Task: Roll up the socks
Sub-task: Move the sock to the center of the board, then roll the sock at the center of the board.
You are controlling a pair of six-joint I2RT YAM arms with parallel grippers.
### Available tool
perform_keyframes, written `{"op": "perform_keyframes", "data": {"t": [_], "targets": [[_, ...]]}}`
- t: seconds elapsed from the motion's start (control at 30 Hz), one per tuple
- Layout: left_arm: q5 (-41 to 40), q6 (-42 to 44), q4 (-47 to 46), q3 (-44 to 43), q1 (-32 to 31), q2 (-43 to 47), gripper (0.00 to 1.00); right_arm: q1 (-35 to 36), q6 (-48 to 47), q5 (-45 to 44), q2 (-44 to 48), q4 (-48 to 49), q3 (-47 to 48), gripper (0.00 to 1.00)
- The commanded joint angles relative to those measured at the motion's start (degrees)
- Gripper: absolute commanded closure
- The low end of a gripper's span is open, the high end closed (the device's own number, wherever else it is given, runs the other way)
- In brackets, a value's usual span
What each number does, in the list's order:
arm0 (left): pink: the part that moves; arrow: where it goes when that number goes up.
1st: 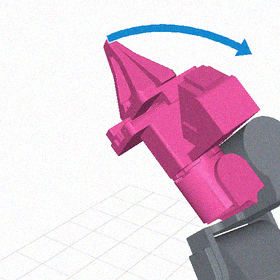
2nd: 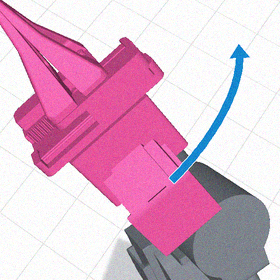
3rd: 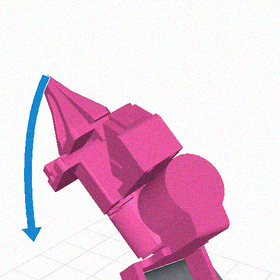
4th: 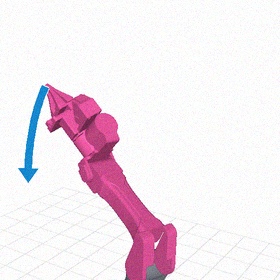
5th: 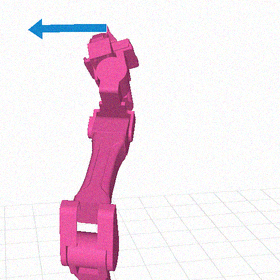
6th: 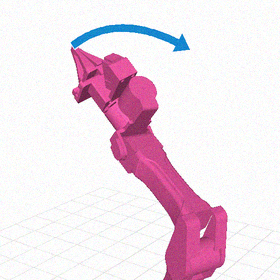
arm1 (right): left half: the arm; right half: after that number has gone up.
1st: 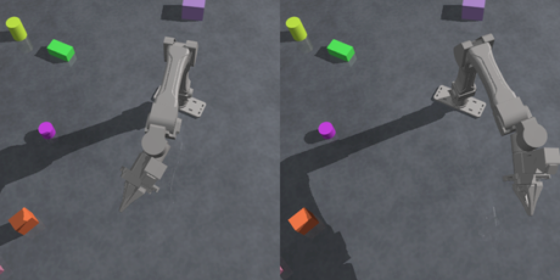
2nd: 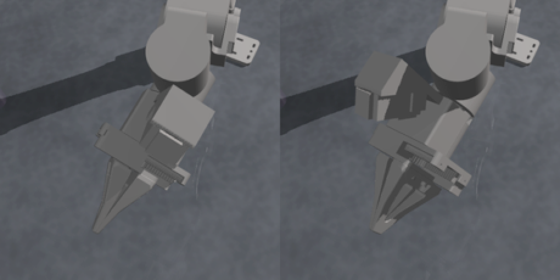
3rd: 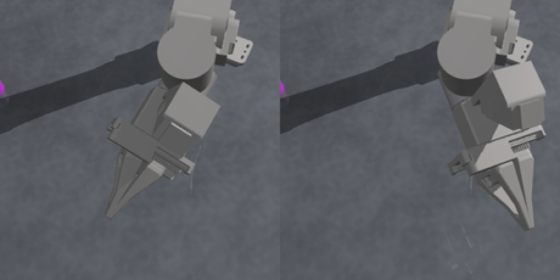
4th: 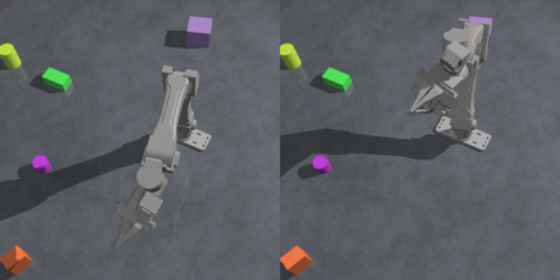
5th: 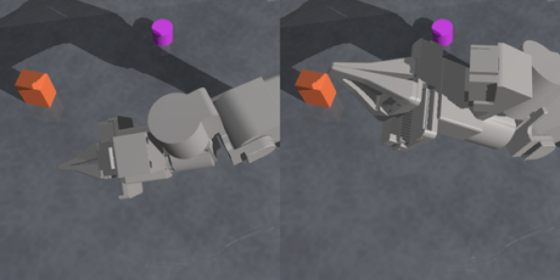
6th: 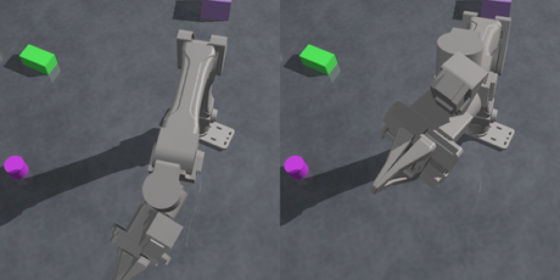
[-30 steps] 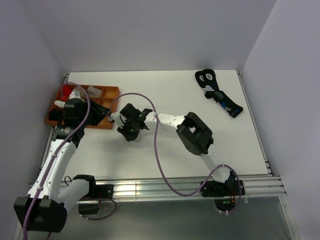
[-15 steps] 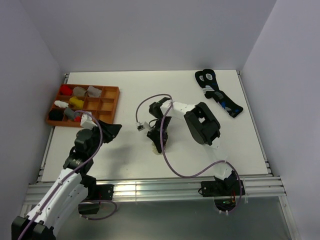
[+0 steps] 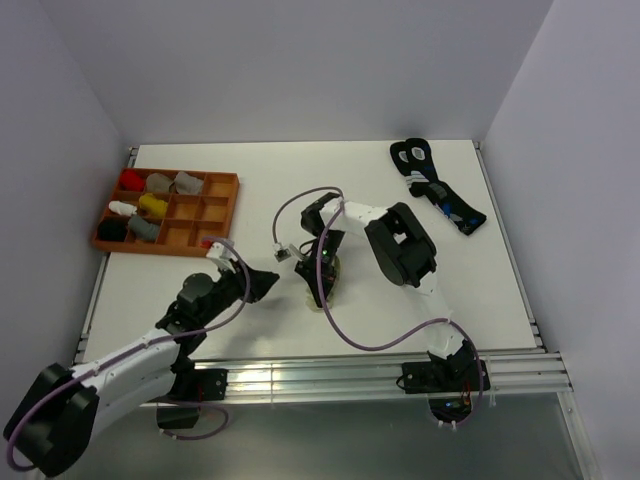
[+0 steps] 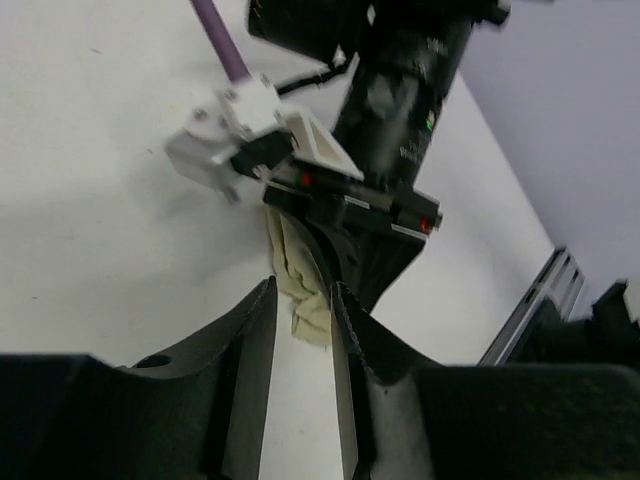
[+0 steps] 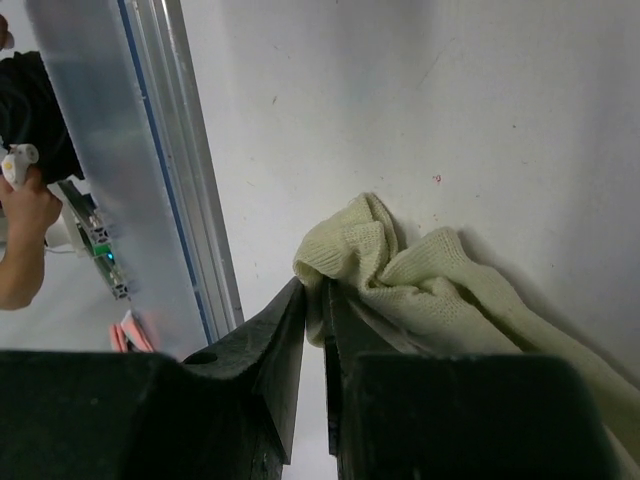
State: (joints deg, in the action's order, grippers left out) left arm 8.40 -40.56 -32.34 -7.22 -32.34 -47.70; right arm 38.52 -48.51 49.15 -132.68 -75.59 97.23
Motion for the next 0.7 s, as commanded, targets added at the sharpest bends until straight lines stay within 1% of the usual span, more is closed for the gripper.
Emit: {"op": "perform_keyframes", "data": {"t": [0.0,0.07,0.13,0.23,0.27,0.3,0.37,0.47,0.63,0.67], "targets": [[4.67,7.77,-11.86,0.19,-3.51,-5.36,0.67,0.32,-0.97,2.62,-0.38,-6.04,3.83,0.81],[5.13,9.6,-14.4,-0.07,-4.92,-8.01,0.66,0.32,-0.36,2.89,-1.26,-6.85,4.9,0.82],[5.39,11.28,-15.91,-1.03,-7.38,-12.05,0.66,0.15,2.17,2.54,-0.04,-4.4,3.76,0.82],[5.22,12.08,-19.94,-2.0,-10.28,-17.59,0.66,0.06,2.72,2.36,1.72,-2.28,2.0,0.82],[5.22,11.82,-21.26,-2.0,-10.55,-18.91,0.66,0.06,3.16,2.36,1.99,-2.02,1.82,0.82],[5.22,11.64,-25.02,-1.57,-10.64,-20.75,0.66,0.06,3.51,2.18,2.16,-1.75,1.74,0.82],[5.57,11.29,-28.12,-1.3,-10.64,-22.16,0.65,0.06,3.86,2.53,2.78,-1.84,1.3,0.83],[7.32,11.29,-31.73,-2.61,-10.64,-26.55,0.66,0.15,5.44,2.53,5.32,0.53,-1.51,0.83],[10.66,10.41,-38.49,-4.64,-10.64,-36.39,0.67,-0.03,9.56,1.66,9.54,5.89,-6.7,0.83],[11.71,9.8,-41.9,-4.64,-10.64,-38.84,0.67,-0.2,9.84,1.39,10.16,6.85,-7.66,0.83]]}}
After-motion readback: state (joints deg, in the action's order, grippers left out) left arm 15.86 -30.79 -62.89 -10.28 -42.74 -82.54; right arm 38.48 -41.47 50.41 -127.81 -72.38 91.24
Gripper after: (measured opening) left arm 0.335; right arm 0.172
